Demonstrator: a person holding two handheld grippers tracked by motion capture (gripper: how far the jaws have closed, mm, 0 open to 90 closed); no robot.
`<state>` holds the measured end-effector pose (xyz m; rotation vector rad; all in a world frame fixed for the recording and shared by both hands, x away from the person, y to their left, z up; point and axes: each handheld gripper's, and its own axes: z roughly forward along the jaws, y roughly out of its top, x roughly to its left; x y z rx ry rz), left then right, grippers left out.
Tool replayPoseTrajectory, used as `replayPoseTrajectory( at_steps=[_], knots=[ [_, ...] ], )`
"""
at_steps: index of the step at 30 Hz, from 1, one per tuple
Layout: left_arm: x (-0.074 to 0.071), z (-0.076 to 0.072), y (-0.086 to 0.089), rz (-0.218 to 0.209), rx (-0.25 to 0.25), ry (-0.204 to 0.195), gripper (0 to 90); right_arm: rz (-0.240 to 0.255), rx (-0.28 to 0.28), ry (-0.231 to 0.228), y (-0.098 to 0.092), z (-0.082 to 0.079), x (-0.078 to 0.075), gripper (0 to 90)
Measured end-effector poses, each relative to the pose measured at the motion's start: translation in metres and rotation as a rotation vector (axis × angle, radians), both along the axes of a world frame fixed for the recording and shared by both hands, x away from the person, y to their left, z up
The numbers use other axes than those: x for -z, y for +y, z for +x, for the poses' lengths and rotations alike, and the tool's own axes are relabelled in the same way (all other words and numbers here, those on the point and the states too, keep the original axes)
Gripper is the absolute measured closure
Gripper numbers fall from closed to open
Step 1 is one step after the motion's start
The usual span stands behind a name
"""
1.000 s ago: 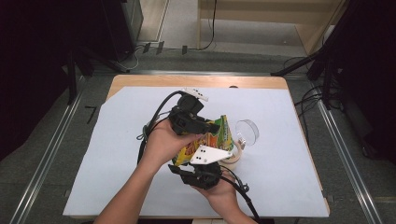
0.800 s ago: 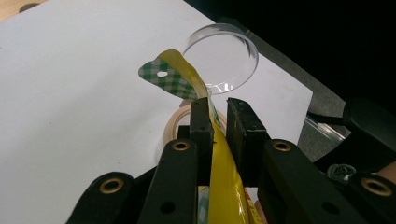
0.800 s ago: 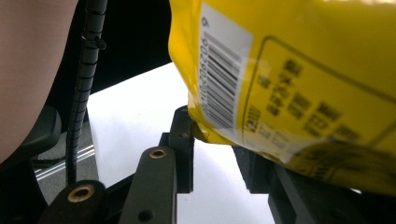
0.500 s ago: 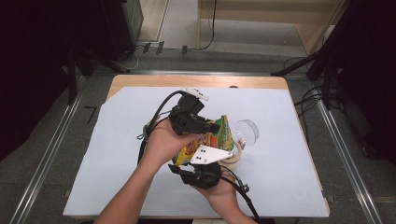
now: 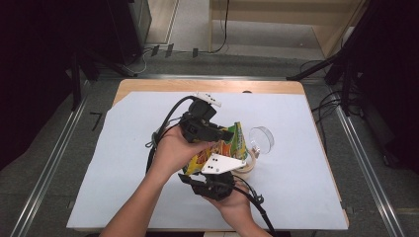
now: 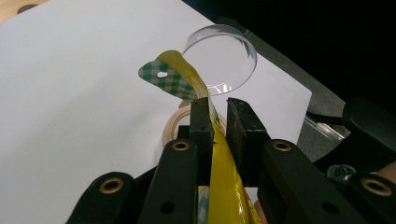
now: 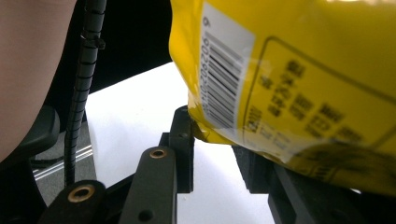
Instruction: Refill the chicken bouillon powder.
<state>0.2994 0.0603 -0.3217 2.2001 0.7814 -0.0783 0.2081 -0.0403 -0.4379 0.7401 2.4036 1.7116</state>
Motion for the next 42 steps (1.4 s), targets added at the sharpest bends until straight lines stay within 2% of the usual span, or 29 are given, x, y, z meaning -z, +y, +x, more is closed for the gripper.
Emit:
replayPoseTrajectory(
  at_steps=[42],
  knots=[
    [-0.0038,-0.0065,-0.0038,0.008,-0.001,-0.020,80.9,0.002,0.002,0.001,0.0003,0.0020,0.0008,72.1]
  ],
)
